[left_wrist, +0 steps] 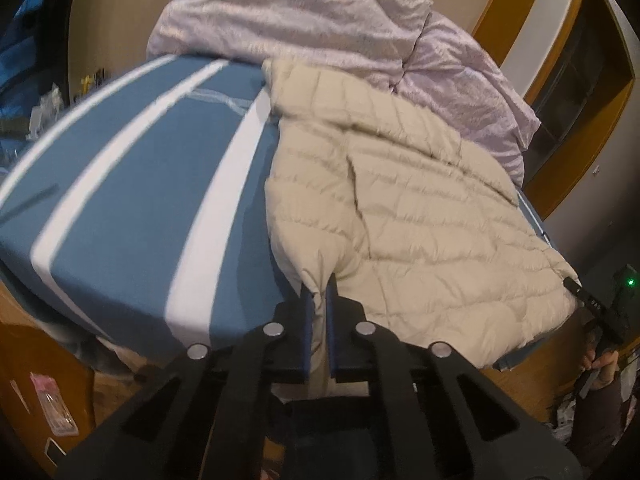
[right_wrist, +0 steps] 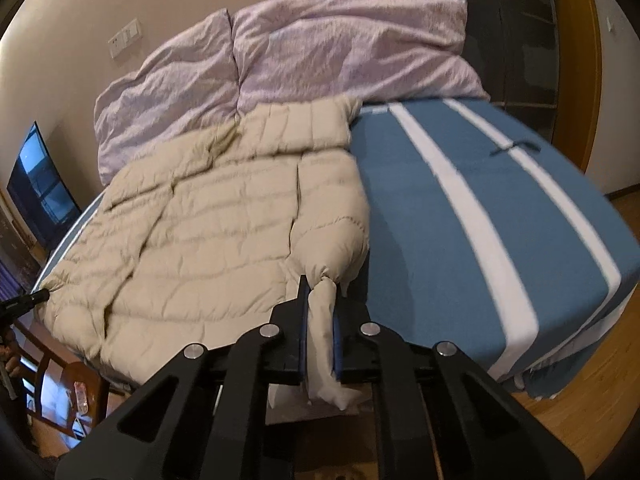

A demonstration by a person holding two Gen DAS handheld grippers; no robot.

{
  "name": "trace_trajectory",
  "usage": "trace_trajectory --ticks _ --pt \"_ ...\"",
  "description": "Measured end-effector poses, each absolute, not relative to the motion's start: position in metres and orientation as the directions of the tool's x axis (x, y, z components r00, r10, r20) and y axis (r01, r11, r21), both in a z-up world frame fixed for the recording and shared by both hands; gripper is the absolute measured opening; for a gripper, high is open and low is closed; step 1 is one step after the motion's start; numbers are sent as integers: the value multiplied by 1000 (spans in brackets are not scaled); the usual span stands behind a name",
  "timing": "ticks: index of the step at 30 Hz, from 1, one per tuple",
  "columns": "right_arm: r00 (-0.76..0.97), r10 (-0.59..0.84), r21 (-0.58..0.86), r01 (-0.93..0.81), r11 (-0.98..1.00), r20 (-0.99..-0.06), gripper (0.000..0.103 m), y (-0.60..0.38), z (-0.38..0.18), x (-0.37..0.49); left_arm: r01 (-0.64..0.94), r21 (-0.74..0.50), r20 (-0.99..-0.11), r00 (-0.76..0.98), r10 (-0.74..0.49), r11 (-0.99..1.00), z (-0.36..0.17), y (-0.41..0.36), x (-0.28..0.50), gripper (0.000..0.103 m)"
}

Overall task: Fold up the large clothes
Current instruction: 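Lift the hem with both tools and fold it toward the collar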

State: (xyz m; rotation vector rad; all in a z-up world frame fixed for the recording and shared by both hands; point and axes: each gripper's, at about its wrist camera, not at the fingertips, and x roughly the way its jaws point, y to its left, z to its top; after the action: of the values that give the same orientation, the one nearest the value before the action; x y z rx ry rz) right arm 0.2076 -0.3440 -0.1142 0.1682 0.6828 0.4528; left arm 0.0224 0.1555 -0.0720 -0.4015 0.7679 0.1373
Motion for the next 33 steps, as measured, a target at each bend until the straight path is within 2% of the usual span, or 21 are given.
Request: trace_trajectory --ticks 9,17,23,33 --pt "750 447 285 -347 893 -488 9 -333 -61 239 -270 -253 -625 779 56 929 -19 163 48 6" --pt "802 402 229 -332 915 -442 9 -303 -23 289 -309 -210 -589 797 132 928 15 177 105 6" --pt "816 374 220 -306 926 -440 9 -282 -16 338 -343 -191 -591 789 171 919 24 194 162 6" --pt "807 315 205 -244 948 -500 9 -240 -38 446 -404 -172 -624 750 218 898 6 232 268 5"
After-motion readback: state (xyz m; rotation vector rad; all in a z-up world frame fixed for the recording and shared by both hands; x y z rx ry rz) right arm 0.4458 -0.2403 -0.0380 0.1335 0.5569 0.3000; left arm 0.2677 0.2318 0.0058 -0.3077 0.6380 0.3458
